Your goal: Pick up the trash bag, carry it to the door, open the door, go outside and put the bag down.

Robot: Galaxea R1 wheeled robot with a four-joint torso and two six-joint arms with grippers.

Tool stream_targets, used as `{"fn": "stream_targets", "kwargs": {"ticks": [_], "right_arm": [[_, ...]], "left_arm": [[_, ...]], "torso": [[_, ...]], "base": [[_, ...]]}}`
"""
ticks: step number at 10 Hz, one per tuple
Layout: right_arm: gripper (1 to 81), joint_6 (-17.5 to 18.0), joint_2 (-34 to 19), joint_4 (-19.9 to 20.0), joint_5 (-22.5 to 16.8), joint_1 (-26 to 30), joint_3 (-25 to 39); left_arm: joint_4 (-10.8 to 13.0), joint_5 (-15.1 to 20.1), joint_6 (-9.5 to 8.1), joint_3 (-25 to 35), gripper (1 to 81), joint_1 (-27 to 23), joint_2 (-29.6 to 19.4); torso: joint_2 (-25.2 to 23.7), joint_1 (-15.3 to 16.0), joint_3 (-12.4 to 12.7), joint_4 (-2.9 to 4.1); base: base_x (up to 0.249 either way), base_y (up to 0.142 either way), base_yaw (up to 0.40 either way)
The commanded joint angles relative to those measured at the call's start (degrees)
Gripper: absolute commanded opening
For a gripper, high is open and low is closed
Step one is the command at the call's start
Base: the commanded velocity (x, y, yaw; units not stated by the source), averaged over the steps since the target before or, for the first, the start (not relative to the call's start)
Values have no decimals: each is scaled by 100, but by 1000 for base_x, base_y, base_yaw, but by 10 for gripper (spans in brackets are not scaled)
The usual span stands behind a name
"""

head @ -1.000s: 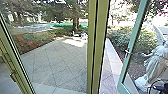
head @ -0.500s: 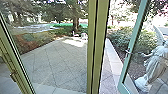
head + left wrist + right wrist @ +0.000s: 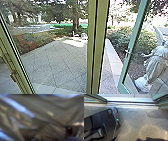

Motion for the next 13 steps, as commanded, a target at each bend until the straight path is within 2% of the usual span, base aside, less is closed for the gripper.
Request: {"fn": "stream_targets", "kwargs": {"ticks": [1, 2, 3, 4, 7, 10, 11, 13], "right_arm": [[811, -1212, -110, 1159, 681, -576, 253], [811, -1593, -30, 1461, 779, -797, 200], [811, -1725, 128, 1409, 840, -1007, 173], [811, -1760, 400, 1356, 875, -1175, 86], [811, -1777, 1216, 1356, 1497, -1614, -326], [811, -1769, 1824, 1382, 1719, -1825, -688], [811, -1795, 2060, 1338, 2173, -1948, -906], [811, -1874, 2396, 1171, 2563, -2098, -1092]], "left_arm": [[66, 398, 60, 50, 10, -256, -17], [66, 390, 60, 50, 10, -265, -26], [66, 390, 60, 50, 10, -274, -26], [57, 381, 60, 50, 10, -274, -17], [57, 346, 60, 50, 10, -274, -34], [57, 319, 60, 24, 10, -291, -8], [57, 319, 60, -20, 10, -300, 1], [57, 328, 60, -90, 10, -309, 10]], "torso": [[0, 0, 0, 0], [0, -2, 0, 0], [0, -2, 2, 0], [-2, -2, 2, 0], [-5, -9, 4, -2], [-5, -11, 6, -2], [-6, -11, 6, -2], [-6, -11, 9, -2]], "base": [[0, 0, 0], [0, 0, 0], [0, 0, 0], [0, 0, 0], [0, 0, 0], [0, 0, 0], [0, 0, 0], [0, 0, 0]]}}
